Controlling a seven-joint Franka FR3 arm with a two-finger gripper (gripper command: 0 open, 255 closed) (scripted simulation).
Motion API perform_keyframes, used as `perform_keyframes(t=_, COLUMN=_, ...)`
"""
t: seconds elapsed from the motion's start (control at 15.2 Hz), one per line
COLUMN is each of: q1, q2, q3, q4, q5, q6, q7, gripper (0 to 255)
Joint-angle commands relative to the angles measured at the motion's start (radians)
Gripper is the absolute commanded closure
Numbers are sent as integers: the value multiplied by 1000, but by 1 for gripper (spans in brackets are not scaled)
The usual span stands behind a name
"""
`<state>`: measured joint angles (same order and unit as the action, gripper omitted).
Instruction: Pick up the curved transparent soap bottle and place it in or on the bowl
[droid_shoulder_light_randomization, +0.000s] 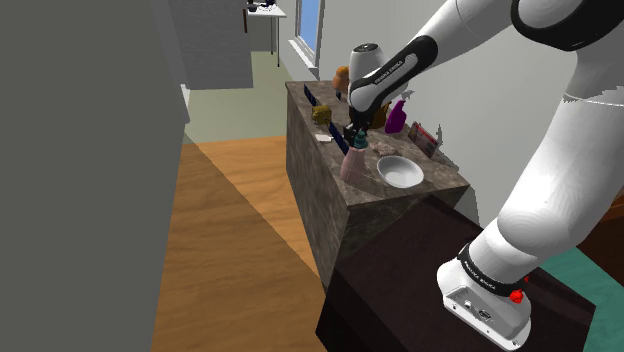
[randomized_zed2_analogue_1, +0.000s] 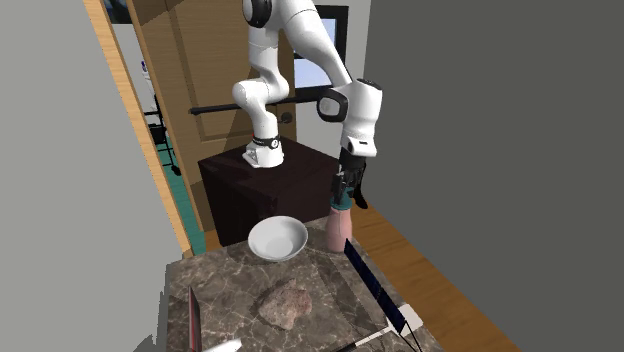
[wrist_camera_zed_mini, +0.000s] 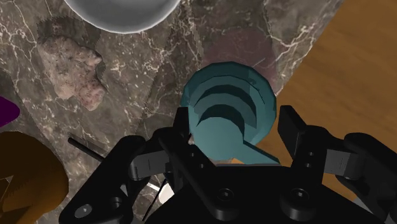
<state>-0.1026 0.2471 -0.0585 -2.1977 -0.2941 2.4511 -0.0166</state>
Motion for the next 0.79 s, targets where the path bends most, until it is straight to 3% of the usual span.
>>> perform_keyframes(t=0.0, q1=0, q2=1, q3=0, q4=-1, q5=0, q6=0, q7=0, gripper=255)
perform_keyframes(t=0.26, q1=0, q2=1, q3=0, q4=-2, q5=0, q6=0, q7=0, gripper=255)
perform_keyframes(t=0.73, q1=-1, q2=-66, q3=6, q4=15, q5=19, q6=-81, q7=-26, gripper=255)
